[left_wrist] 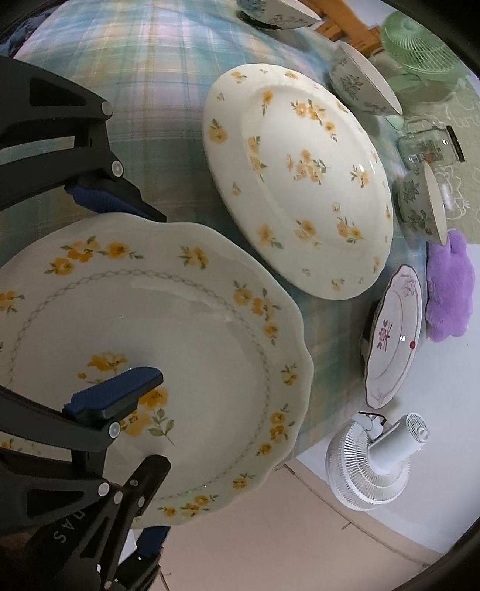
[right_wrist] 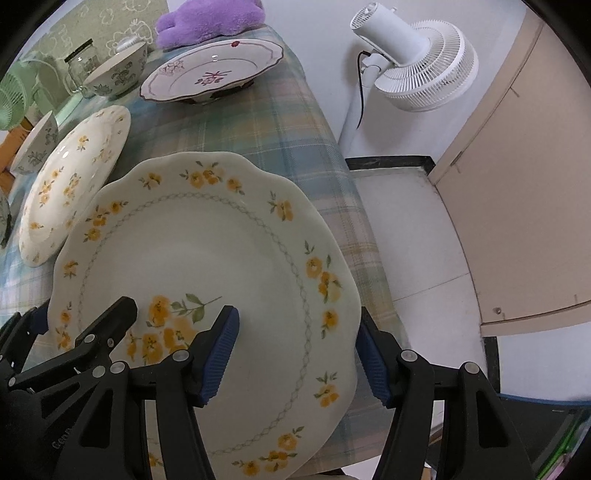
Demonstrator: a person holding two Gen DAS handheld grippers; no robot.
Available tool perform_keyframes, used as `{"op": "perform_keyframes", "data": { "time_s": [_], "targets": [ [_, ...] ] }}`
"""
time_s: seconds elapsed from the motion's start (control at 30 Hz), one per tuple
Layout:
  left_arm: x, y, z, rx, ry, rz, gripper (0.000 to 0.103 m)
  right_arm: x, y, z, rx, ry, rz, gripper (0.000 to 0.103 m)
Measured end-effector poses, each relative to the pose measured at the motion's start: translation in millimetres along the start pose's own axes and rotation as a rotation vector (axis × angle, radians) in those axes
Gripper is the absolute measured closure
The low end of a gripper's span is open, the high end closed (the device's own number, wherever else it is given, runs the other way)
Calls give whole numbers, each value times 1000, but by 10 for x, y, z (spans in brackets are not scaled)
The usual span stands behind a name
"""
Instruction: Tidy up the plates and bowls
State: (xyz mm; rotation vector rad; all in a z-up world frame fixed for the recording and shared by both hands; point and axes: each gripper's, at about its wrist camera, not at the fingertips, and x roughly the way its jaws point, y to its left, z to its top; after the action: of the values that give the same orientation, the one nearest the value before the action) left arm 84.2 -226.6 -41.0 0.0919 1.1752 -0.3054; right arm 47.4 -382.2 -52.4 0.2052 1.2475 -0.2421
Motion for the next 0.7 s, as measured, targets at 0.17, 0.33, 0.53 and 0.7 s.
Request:
{"op": "perform_keyframes", "data": {
  "time_s": [0.17, 0.33, 0.53, 0.7],
  "targets": [
    [-169, -22, 35, 6, -28, 12, 20, -119, -10, 5, 8, -8, 16, 37],
    [-357, 50, 37, -2, -53, 16, 9, -324, -35, 10, 12, -33, 29, 37],
    [-560, 208, 45, -23, -86, 15, 7, -534, 77, -1, 15, -75, 57, 35],
    [-739, 405, 31, -38, -115, 15, 7, -677, 271, -12, 21, -94, 74, 35]
  ]
}}
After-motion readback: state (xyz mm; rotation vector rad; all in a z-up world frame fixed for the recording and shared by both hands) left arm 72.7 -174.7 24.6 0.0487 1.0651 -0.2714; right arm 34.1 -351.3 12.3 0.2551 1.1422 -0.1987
